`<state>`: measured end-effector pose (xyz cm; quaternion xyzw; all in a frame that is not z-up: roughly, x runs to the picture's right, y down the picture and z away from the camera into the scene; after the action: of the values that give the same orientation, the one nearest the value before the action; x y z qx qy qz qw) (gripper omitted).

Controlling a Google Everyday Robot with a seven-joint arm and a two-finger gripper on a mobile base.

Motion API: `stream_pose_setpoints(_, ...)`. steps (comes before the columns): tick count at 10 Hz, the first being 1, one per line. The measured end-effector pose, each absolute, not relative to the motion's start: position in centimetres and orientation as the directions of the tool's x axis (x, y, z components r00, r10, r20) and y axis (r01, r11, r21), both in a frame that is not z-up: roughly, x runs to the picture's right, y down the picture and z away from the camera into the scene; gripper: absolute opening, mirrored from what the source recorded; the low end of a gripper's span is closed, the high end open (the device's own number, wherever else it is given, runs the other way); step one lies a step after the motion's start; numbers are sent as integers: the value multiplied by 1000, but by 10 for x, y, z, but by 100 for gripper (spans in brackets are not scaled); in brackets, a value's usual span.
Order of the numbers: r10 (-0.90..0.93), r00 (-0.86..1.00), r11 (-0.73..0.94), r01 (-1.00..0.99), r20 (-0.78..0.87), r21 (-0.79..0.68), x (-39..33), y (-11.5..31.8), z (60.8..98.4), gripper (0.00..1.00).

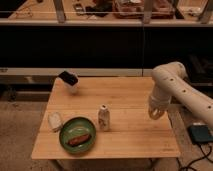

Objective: Move the arm in a circular motion

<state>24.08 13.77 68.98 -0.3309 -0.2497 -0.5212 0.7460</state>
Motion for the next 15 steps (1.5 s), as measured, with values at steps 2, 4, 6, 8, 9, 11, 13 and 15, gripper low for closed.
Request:
stream_pose_setpoints(2,-614,247,209,967,750,-147,207,136,669,0)
stream_pose_setpoints(4,-619,168,231,973,767,-26,140,129,660,0)
stream_pose_setpoints(6,-621,53,255,957,782,137,55,121,639,0)
stream_pose_setpoints(8,-610,-64,265,923,790,279,-6,114,616,0)
stream_pose_setpoints(9,-605,-105,267,907,789,326,-24,110,609,0)
stream_pose_setpoints(11,-610,-167,265,878,774,398,-58,95,609,0)
stream_pose_setpoints(13,-664,-126,272,877,737,395,-78,66,650,0)
stream_pose_setpoints(15,-737,-12,293,895,676,335,-76,31,703,0)
